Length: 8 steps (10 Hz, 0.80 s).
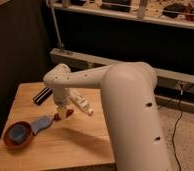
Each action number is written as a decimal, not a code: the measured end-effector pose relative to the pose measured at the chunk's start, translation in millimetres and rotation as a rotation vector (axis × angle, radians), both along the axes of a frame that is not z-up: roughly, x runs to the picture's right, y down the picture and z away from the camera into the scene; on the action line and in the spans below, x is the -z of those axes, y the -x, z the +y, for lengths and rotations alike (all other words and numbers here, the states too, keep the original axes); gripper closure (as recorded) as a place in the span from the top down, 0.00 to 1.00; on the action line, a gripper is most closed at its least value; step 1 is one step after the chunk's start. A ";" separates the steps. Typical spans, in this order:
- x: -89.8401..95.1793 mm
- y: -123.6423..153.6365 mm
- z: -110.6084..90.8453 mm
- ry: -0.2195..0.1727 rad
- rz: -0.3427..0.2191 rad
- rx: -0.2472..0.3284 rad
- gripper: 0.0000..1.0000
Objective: Drag the pepper across the table
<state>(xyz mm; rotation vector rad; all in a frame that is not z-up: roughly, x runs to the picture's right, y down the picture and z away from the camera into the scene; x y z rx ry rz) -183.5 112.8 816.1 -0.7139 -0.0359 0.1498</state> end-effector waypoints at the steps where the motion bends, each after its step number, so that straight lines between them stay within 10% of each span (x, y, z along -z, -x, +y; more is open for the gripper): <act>1: -1.2 6.6 -2.2 -0.030 -0.053 0.015 0.65; 5: 7.9 39.4 8.0 -0.198 -0.422 0.196 0.65; 8: 8.3 36.3 23.8 -0.282 -0.537 0.333 0.65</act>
